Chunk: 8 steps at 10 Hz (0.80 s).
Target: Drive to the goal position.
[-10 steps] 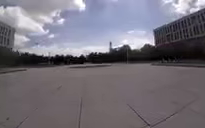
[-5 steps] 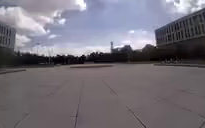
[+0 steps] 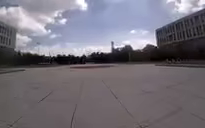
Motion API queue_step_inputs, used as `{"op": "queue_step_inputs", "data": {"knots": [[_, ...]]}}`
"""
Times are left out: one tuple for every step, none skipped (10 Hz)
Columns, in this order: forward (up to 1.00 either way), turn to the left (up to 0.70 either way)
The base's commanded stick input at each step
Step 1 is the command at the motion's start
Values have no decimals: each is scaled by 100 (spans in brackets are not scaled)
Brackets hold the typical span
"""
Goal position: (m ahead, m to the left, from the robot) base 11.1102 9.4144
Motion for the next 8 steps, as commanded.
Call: {"op": "queue_step_inputs", "data": {"knots": [[70, 0], [70, 0], [70, 0], [70, 0], [70, 0], [70, 0], [70, 0], [70, 0]]}}
